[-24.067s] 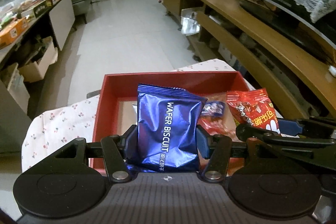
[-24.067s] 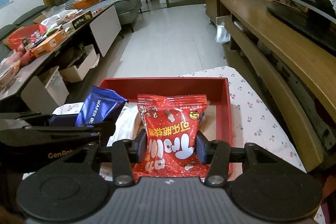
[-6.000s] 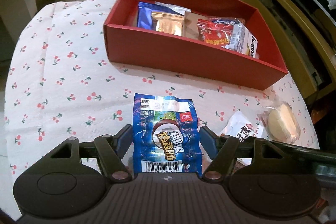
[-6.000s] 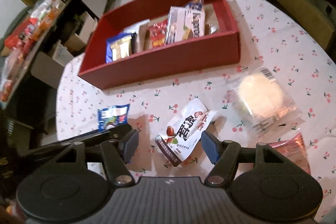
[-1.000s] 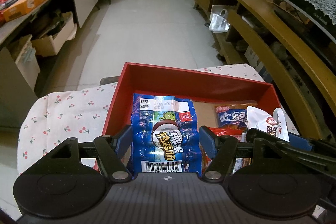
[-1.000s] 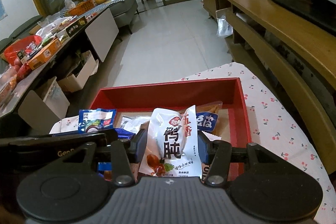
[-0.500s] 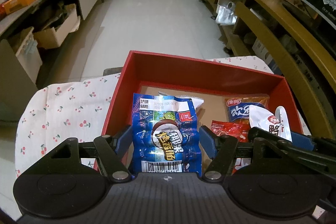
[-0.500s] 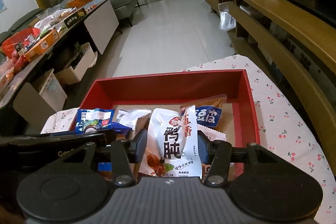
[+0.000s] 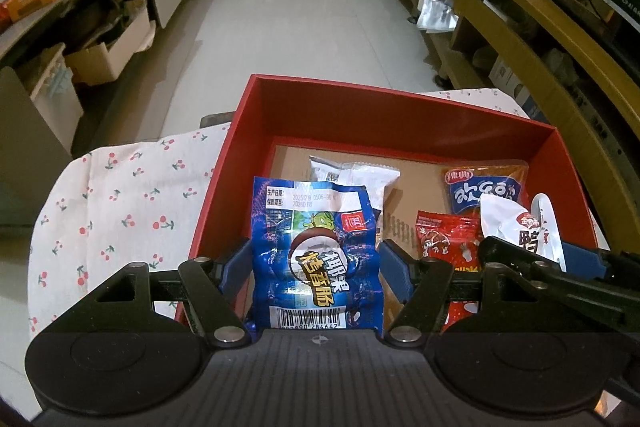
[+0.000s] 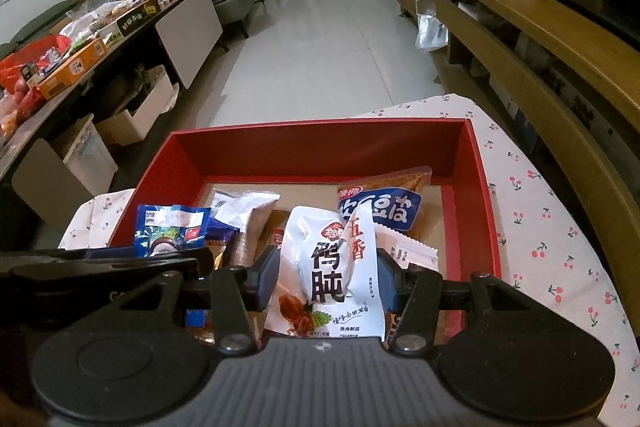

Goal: Organize snacks
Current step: 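Lower both packs into the red box and open both grippers, then move the left gripper to the clear-wrapped bread roll while the right gripper reaches the red cake pack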

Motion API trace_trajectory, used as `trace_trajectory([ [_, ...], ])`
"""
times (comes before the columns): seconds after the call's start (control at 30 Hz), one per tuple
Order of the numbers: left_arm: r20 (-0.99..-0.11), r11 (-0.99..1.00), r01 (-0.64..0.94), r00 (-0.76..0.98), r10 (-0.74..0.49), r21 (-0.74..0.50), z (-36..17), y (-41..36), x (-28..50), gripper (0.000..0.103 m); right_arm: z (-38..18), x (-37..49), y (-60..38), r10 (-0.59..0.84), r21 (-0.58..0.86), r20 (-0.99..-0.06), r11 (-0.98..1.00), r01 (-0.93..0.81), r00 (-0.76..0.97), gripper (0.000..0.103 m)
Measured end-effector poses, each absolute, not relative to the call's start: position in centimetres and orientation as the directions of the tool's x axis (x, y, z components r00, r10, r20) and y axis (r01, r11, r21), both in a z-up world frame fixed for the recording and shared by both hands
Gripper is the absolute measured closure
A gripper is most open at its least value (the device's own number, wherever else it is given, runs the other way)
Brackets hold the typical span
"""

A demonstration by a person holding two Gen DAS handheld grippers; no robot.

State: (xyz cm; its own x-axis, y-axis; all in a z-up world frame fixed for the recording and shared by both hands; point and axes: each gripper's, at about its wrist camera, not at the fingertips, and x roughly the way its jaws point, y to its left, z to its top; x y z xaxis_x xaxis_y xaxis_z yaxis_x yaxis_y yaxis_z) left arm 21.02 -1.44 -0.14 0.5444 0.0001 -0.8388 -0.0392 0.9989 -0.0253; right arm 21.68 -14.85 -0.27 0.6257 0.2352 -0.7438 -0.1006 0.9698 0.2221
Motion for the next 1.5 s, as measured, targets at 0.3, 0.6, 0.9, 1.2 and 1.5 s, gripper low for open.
trace_trajectory([
  [0.3, -0.843, 0.999, -0.043, 0.537, 0.001, -0.026, -0.4, -1.3, 21.0, 0.028, -0.5, 21.8, -14.7, 0.220, 0.199, -0.746, 0.974, -0.104, 0.628, 0.042],
  [0.6, -0.832, 0.999, -0.047, 0.555, 0.009, -0.021, 0.2, -1.1, 20.8, 0.024, 0.0, 21.6, -14.6, 0.213, 0.186, -0.733, 0.976, -0.111, 0.646, 0.038],
  [0.9, -0.819, 0.999, -0.031, 0.574, -0.012, -0.036, 1.2, -1.5, 20.0, 0.024, 1.0, 20.7, -15.4, 0.210, 0.186, -0.714, 0.977, -0.109, 0.668, 0.038],
  [1.2, -0.802, 0.998, 0.014, 0.595, -0.057, -0.060, 2.5, -2.9, 17.6, 0.023, 2.2, 17.9, -17.0, 0.195, 0.180, -0.709, 0.979, -0.093, 0.677, 0.038],
  [1.5, -0.803, 0.987, 0.136, 0.578, -0.148, -0.084, 2.4, -7.0, 13.9, 0.023, 2.4, 11.9, -20.6, 0.148, 0.167, -0.738, 0.985, -0.034, 0.658, 0.038],
])
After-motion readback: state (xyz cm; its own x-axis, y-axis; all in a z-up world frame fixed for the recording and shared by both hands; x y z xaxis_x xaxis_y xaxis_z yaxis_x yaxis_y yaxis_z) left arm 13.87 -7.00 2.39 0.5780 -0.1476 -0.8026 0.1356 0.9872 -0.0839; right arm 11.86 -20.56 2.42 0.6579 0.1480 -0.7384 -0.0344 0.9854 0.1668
